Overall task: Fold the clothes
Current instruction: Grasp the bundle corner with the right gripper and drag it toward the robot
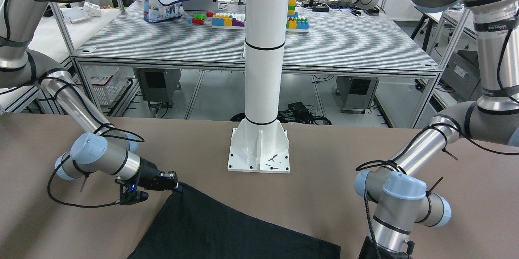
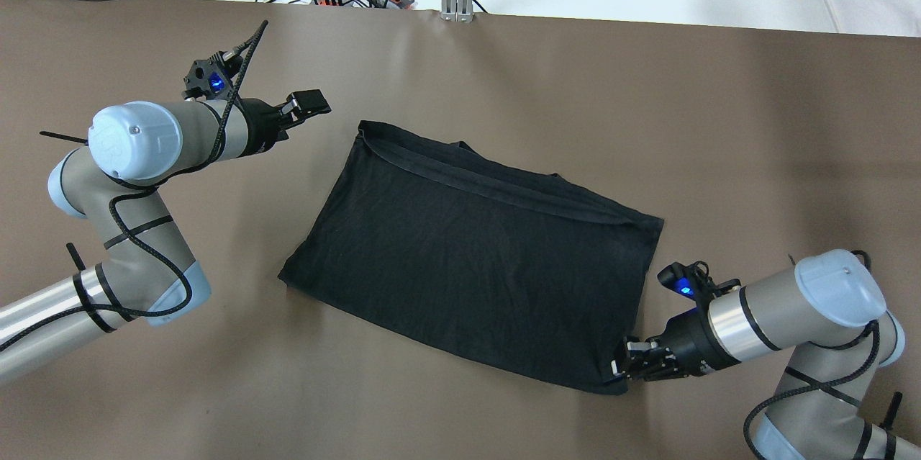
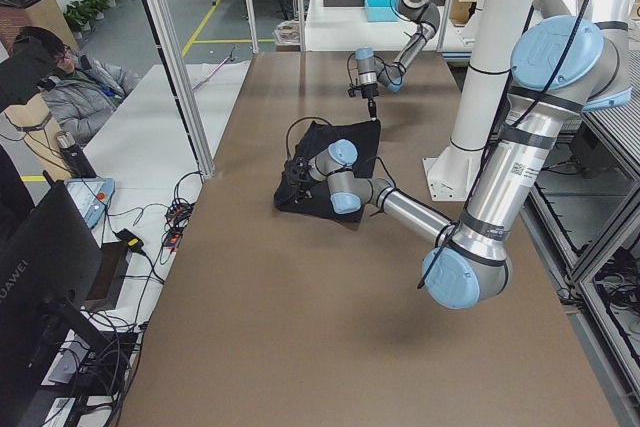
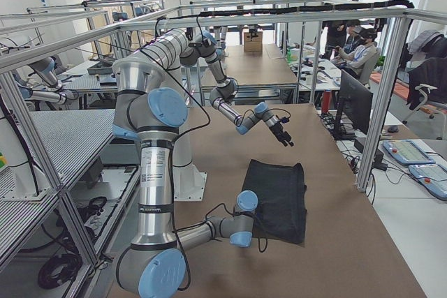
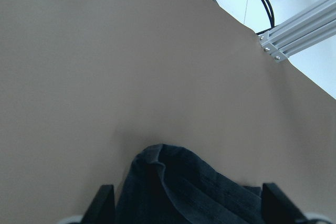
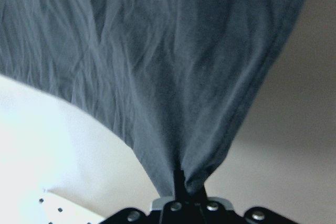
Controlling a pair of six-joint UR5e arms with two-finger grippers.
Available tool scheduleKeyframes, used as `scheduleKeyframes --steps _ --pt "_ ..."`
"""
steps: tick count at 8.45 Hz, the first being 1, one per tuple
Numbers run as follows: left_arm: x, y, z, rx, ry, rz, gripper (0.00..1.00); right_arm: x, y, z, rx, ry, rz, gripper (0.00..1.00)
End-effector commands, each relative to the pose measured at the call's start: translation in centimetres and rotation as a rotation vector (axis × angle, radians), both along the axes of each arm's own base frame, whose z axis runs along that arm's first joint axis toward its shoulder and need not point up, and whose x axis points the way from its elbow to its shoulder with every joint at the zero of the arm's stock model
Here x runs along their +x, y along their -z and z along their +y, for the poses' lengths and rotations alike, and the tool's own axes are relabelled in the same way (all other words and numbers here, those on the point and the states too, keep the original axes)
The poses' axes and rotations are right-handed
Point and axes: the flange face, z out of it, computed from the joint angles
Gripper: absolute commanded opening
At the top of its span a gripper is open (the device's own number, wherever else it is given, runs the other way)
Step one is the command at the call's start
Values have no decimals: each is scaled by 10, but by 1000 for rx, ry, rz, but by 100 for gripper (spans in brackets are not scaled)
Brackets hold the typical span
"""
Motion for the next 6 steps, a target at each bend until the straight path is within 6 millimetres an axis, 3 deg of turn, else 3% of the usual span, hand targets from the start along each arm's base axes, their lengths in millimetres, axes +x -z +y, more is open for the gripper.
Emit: scheduleKeyframes --steps 1,3,4,5,6 --pt "-3 -7 1 -4 2 -7 100 -28 49 76 47 175 -94 0" --pt "-4 -9 0 -2 22 -12 100 -37 69 105 64 238 -133 1" --pt "-4 -10 0 -2 27 -14 100 -39 70 109 65 247 -137 20" --pt "-4 -9 0 -1 25 -13 100 -40 70 109 64 249 -134 74" --pt "-4 -9 0 -1 25 -13 100 -39 72 108 66 248 -138 94"
